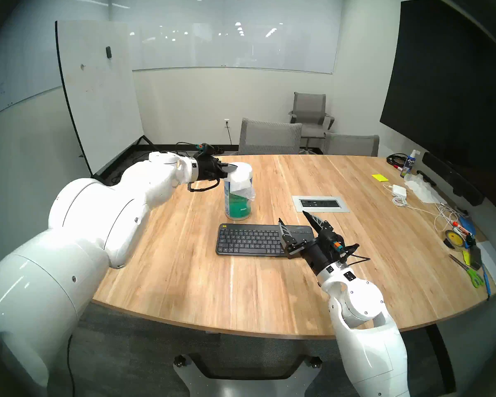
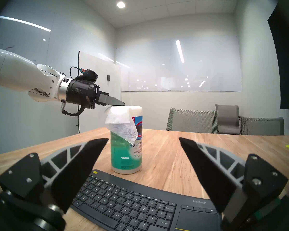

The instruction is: Wipe the keyboards and mice with a disinfecting wipe, then set the wipe down

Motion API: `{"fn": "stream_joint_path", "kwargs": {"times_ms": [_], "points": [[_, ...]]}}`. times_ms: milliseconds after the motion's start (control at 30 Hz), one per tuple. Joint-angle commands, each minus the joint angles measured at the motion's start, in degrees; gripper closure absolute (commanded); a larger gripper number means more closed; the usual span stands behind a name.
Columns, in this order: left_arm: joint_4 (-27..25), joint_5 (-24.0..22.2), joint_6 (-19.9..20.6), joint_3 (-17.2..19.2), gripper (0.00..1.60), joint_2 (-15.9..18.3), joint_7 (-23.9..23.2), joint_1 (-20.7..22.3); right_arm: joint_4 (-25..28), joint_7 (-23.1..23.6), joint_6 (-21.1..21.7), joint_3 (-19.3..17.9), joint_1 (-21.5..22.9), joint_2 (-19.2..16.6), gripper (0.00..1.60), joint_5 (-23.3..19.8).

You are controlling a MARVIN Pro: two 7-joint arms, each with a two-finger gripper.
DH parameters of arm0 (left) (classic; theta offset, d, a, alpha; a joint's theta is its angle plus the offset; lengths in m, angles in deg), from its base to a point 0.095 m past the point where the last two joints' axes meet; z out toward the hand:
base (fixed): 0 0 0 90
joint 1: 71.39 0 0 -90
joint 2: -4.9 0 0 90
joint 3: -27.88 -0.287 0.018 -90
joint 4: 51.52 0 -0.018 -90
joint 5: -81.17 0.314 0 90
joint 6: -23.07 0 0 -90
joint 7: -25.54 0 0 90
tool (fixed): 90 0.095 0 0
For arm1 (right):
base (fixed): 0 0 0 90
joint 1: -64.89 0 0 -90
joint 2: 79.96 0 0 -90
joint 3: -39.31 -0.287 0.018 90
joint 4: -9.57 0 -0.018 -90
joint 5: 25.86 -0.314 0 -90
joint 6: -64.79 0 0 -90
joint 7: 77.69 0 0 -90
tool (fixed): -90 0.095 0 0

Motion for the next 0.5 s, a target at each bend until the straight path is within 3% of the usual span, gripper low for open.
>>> {"fn": "stream_joint_path", "kwargs": {"times_ms": [0, 467], "points": [[-0.43, -0.16, -0.28, 0.20, 1.60, -0.33, -0.03, 0.94, 1.10, -0.14, -0.33, 0.09, 0.52, 0.23, 0.00, 0.06], [-0.10, 0.00, 1.88, 0.26, 1.60, -0.74, 0.05, 1.48, 0.78, 0.02, -0.14, 0.12, 0.80, 0.31, 0.00, 0.01]]}}
